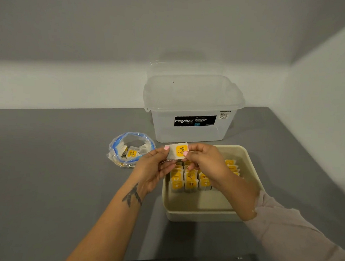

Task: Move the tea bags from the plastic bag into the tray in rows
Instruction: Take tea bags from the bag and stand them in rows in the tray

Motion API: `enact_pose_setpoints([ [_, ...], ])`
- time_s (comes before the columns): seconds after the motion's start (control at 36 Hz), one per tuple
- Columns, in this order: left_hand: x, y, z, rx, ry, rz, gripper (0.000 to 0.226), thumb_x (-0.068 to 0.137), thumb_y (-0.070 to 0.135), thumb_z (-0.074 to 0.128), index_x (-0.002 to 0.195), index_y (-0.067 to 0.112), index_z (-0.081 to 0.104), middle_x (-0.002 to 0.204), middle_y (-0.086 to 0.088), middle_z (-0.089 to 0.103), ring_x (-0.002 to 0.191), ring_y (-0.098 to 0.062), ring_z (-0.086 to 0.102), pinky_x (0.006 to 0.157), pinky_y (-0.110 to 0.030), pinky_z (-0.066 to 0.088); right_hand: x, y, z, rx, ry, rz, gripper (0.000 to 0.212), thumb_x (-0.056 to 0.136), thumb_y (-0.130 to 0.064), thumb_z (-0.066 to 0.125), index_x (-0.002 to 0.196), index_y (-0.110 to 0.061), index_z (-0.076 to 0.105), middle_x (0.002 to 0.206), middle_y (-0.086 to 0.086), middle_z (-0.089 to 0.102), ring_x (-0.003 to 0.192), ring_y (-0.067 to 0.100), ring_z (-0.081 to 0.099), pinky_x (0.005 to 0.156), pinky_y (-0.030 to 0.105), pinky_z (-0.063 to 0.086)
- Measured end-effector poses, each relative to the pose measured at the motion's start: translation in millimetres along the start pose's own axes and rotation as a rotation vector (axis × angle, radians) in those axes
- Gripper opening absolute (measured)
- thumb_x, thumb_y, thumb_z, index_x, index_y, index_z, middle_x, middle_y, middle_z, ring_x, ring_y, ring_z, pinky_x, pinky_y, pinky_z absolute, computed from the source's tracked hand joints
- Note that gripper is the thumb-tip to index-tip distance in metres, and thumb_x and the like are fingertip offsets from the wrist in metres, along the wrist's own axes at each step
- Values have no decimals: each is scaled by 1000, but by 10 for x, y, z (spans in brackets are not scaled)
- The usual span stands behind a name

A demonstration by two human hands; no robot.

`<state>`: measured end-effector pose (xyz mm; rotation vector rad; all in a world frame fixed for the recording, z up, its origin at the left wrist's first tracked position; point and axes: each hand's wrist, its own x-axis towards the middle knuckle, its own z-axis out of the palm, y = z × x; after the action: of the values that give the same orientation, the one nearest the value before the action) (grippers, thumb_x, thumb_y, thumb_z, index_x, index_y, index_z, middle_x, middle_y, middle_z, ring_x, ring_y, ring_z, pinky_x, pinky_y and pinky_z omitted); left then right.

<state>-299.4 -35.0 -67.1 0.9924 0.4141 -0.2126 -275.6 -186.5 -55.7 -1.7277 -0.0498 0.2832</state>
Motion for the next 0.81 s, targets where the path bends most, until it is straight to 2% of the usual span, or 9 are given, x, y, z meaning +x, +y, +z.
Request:
enact_pose_setpoints([
  [0.11, -24, -10, -27, -13, -37, 0, 21, 93, 19, 54, 108, 5, 61, 91, -13, 73, 70, -15, 71, 67, -27, 58, 9, -10, -34, 2, 26, 14, 16, 90, -7, 60, 104, -5, 67, 78, 5, 69, 45, 6, 53, 52, 15, 48],
  [0.19, -51, -18, -45, 34, -105, 45, 31, 88, 8, 58, 118, 12, 57, 103, -12, 70, 85, -18, 69, 71, -26, 58, 12, -19, -39, 59, 36, 35, 18, 90, -4, 58, 106, -4, 66, 78, 8, 69, 44, 6, 51, 47, 14, 45],
  [0.25, -56, -33, -53, 112, -122, 104, 44, 82, -2, 62, 121, 17, 54, 110, -12, 69, 96, -22, 68, 74, -28, 59, 9, -31, -35, 78, 45, 49, 19, 90, -4, 58, 107, -4, 66, 78, 10, 68, 44, 6, 51, 46, 13, 44],
  [0.33, -53, -65, -40, 272, -91, 190, 55, 76, 1, 70, 126, 17, 52, 113, -11, 68, 103, -24, 66, 77, -30, 58, -5, -60, -24, 125, 53, 60, 25, 89, -3, 57, 113, -10, 62, 77, 10, 67, 43, 7, 49, 43, 13, 41],
  [0.42, -41, -92, -17, 255, -61, 206, 47, 79, 5, 68, 124, 14, 55, 106, -12, 70, 95, -21, 69, 77, -29, 58, -14, -86, -26, 125, 48, 48, 36, 89, -2, 57, 119, -20, 58, 77, 11, 67, 44, 8, 50, 43, 14, 42],
  [0.5, -27, -84, -3, 200, -54, 184, 37, 83, 5, 65, 118, 14, 58, 95, -12, 71, 80, -15, 70, 69, -23, 58, -24, -82, -33, -35, 53, -37, 38, 89, -6, 58, 123, -23, 61, 79, 3, 64, 48, 5, 53, 51, 15, 46],
  [0.61, -12, -49, -16, 163, -62, 133, 28, 85, 8, 63, 112, 9, 62, 95, -13, 72, 75, -12, 69, 65, -20, 58, -34, -41, -54, -350, 108, -280, 43, 79, -17, 73, 117, -35, 64, 101, -6, 49, 83, -1, 50, 78, 10, 41],
  [0.69, -18, -18, -19, 181, -107, 98, 23, 85, 16, 63, 104, 3, 66, 85, -11, 71, 68, -10, 68, 65, -19, 57, -17, -5, -66, -492, 84, -420, 42, 73, -19, 78, 110, -37, 68, 110, -12, 52, 105, 2, 47, 93, 16, 36],
  [0.81, -41, 15, -1, 219, -140, 64, 24, 84, 24, 62, 92, 3, 67, 73, -7, 70, 61, -10, 66, 59, -19, 57, -18, -61, -85, -505, 47, -388, 18, 84, -22, 69, 101, -27, 73, 95, -13, 69, 91, 2, 59, 80, 13, 41],
])
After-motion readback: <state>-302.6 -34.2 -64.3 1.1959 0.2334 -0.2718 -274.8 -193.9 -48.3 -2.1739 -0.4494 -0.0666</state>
